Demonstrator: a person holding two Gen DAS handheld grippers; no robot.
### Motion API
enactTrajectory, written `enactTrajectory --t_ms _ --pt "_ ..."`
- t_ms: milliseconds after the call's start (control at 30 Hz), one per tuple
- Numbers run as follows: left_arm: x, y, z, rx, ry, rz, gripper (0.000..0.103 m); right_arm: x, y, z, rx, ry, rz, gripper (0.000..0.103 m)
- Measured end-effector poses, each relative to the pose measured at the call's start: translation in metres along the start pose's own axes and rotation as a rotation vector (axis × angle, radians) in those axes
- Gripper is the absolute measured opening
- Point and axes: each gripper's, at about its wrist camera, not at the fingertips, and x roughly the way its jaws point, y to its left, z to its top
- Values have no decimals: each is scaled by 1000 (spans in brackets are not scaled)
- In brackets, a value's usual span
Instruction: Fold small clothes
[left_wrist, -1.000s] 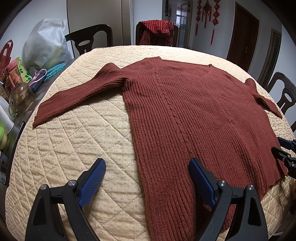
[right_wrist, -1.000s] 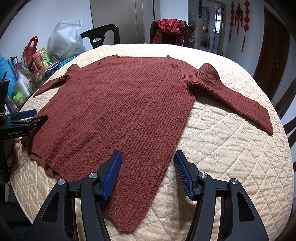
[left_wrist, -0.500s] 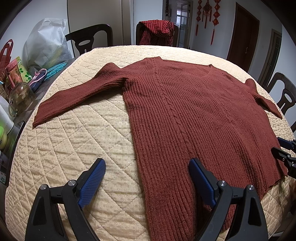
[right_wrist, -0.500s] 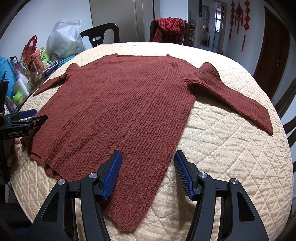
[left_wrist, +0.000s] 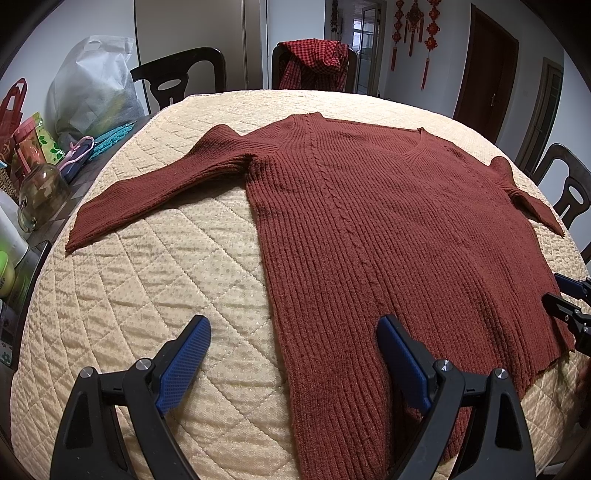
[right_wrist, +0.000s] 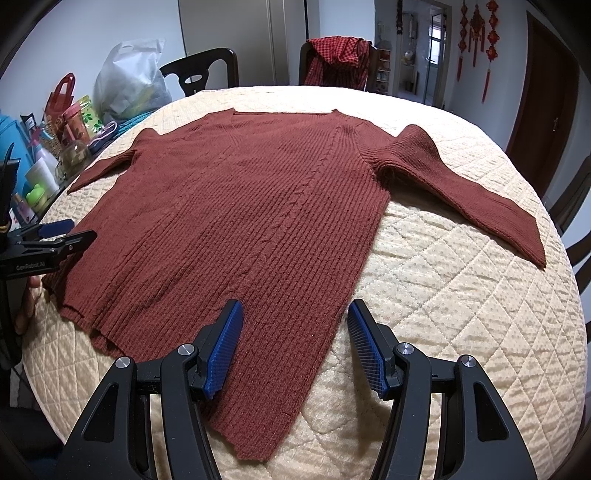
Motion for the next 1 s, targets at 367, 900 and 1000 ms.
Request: enactTrajectory --t_ms 367,900,1000 --pt "-1 1 -1 1 -1 1 93 -2 1 0 3 8 -10 60" --pt "-3 3 1 -1 6 1 93 -3 1 8 11 37 -12 60" --pt "-3 3 3 0 10 3 93 -4 3 10 5 38 -23 60"
